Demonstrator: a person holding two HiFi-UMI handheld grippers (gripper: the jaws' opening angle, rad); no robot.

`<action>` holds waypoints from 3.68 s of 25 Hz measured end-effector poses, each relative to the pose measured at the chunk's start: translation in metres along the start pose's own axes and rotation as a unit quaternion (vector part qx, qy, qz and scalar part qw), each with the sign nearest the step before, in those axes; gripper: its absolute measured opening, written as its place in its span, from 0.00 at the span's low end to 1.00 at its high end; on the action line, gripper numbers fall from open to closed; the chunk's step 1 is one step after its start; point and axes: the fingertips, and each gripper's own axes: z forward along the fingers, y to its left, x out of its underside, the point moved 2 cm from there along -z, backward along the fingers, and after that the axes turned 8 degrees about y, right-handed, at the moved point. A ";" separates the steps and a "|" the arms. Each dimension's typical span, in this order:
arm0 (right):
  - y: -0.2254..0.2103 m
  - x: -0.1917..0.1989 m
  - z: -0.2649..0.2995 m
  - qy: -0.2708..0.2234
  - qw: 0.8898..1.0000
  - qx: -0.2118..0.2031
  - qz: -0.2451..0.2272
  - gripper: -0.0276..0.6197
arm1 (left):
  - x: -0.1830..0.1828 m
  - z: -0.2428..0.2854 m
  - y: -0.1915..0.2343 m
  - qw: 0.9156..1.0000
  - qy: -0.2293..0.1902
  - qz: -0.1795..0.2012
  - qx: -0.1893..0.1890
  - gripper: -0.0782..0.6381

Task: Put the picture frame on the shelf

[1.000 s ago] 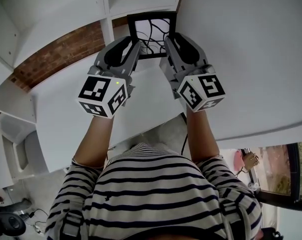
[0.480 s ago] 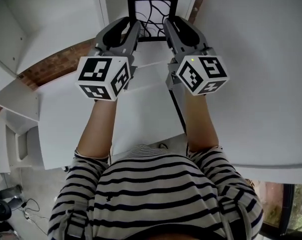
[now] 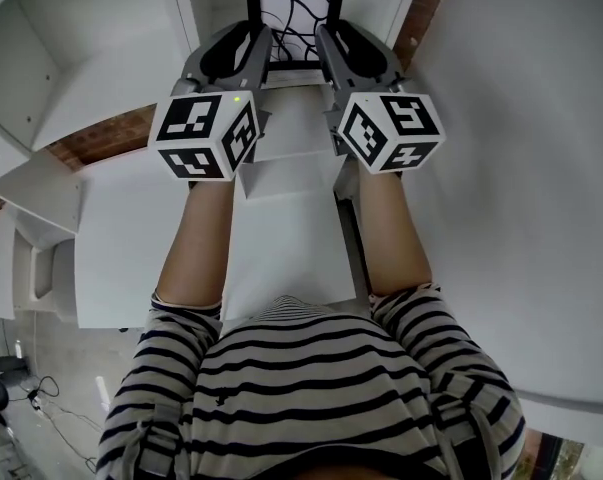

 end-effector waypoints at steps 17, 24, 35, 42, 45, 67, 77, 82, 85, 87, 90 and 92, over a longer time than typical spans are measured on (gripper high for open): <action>-0.011 0.013 0.014 -0.004 1.000 -0.009 -0.004 0.16 | 0.011 0.012 0.001 0.999 -0.002 0.022 -0.037 0.23; -0.011 0.017 0.014 0.005 1.000 -0.007 -0.012 0.16 | 0.012 0.016 0.002 0.999 0.006 0.029 -0.038 0.23; -0.010 0.019 0.014 0.005 1.000 -0.003 -0.020 0.16 | 0.015 0.017 0.001 0.998 0.014 0.040 -0.044 0.24; -0.009 0.021 0.014 0.013 1.000 -0.001 -0.017 0.16 | 0.013 0.016 0.000 0.998 0.010 0.044 -0.048 0.26; -0.011 0.025 0.016 0.017 1.000 0.000 -0.016 0.16 | 0.014 0.017 0.001 0.998 0.006 0.044 -0.053 0.28; -0.009 0.054 -0.008 0.040 0.999 0.000 -0.001 0.19 | 0.040 -0.011 0.000 0.999 0.002 0.021 -0.046 0.31; 0.011 0.094 -0.040 0.064 0.996 -0.029 0.047 0.19 | 0.071 -0.046 -0.015 1.000 -0.003 -0.004 0.004 0.31; 0.035 0.123 -0.058 0.076 0.993 -0.058 0.073 0.19 | 0.100 -0.061 -0.028 0.998 0.006 -0.030 0.048 0.28; 0.053 0.139 -0.069 0.074 0.988 -0.090 0.105 0.19 | 0.119 -0.074 -0.038 0.996 0.012 -0.048 0.074 0.22; 0.061 0.150 -0.076 0.079 0.984 -0.103 0.126 0.17 | 0.131 -0.083 -0.045 0.994 0.015 -0.058 0.089 0.19; 0.071 0.166 -0.087 0.087 0.978 -0.111 0.154 0.14 | 0.144 -0.097 -0.051 0.990 0.009 -0.082 0.114 0.17; 0.078 0.174 -0.096 0.089 0.976 -0.116 0.160 0.11 | 0.151 -0.106 -0.052 0.987 0.008 -0.102 0.127 0.16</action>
